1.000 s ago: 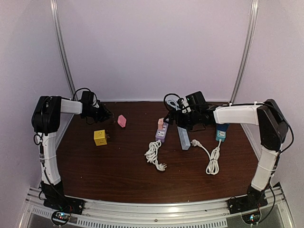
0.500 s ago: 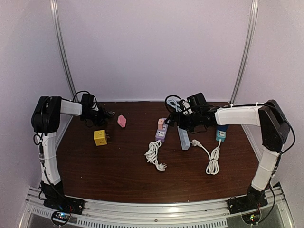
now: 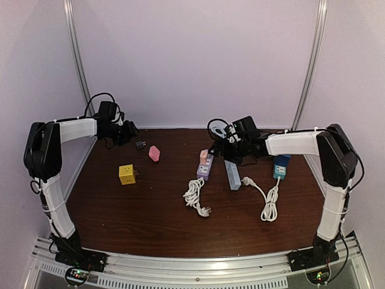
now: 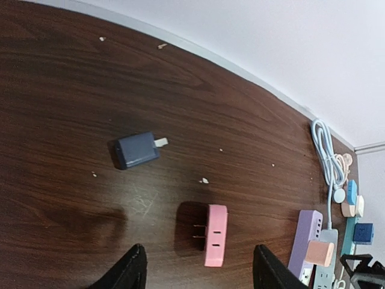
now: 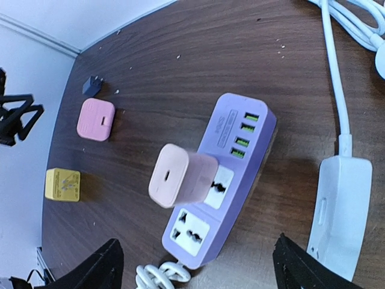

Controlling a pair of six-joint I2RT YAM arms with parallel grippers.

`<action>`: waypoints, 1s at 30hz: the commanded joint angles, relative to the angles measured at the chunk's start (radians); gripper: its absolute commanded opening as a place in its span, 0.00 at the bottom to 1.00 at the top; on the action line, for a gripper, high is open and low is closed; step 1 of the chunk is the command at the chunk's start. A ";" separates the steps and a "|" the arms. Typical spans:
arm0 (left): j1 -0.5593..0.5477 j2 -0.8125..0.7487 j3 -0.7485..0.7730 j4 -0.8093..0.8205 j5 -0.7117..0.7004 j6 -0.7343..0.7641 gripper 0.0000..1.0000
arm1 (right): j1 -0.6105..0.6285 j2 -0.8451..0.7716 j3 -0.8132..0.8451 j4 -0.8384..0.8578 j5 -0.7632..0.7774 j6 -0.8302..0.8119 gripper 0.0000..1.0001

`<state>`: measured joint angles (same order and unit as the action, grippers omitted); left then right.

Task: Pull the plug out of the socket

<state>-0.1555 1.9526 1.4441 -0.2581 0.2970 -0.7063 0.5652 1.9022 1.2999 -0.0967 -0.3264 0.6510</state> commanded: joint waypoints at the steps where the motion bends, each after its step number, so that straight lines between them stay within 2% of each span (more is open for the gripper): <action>1: -0.099 -0.050 0.022 -0.079 -0.095 0.076 0.61 | -0.022 0.089 0.118 -0.029 0.093 0.037 0.84; 6: -0.203 -0.076 0.038 -0.103 -0.130 0.086 0.61 | -0.054 0.199 0.231 -0.056 0.141 0.041 0.69; 11: -0.318 -0.069 0.098 -0.149 -0.165 0.105 0.62 | -0.057 0.340 0.428 -0.147 0.176 0.008 0.51; 14: -0.377 -0.055 0.137 -0.179 -0.185 0.119 0.62 | -0.057 0.411 0.535 -0.196 0.211 -0.014 0.49; 19: -0.466 -0.023 0.193 -0.226 -0.225 0.141 0.62 | -0.056 0.517 0.680 -0.287 0.225 -0.042 0.39; 27: -0.557 0.030 0.231 -0.233 -0.263 0.148 0.62 | -0.022 0.517 0.635 -0.300 0.186 -0.036 0.32; 30: -0.576 0.049 0.240 -0.234 -0.272 0.144 0.63 | 0.000 0.486 0.570 -0.278 0.156 -0.014 0.31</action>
<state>-0.7124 1.9709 1.6493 -0.4862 0.0586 -0.5758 0.5232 2.4233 1.9480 -0.3496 -0.1345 0.6266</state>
